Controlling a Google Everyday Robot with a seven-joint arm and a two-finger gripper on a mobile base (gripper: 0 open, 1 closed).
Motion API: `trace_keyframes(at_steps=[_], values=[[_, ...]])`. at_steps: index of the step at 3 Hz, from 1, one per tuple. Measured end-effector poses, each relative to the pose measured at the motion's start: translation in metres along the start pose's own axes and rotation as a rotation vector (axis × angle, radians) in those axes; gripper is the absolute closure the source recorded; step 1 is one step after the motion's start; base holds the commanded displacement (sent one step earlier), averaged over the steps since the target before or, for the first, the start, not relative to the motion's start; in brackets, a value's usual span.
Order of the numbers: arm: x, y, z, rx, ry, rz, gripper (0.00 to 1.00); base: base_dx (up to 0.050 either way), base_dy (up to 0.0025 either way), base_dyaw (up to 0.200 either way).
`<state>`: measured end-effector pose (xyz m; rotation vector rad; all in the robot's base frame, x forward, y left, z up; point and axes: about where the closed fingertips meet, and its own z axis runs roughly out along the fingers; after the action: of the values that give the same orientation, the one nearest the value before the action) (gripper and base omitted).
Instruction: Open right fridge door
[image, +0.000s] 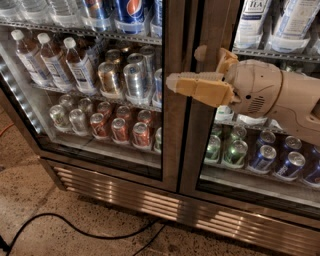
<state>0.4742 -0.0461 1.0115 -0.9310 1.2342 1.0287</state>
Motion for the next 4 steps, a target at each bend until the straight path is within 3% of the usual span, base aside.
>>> trace_keyframes(at_steps=[1,2,4], values=[[0.0000,0.0000,0.0000,0.000,0.000,0.000,0.65,0.000,0.00000,0.000],[0.0000,0.0000,0.0000,0.000,0.000,0.000,1.00,-0.050,-0.00017,0.001],[0.0000,0.0000,0.0000,0.000,0.000,0.000,1.00,-0.050,-0.00003,0.000]])
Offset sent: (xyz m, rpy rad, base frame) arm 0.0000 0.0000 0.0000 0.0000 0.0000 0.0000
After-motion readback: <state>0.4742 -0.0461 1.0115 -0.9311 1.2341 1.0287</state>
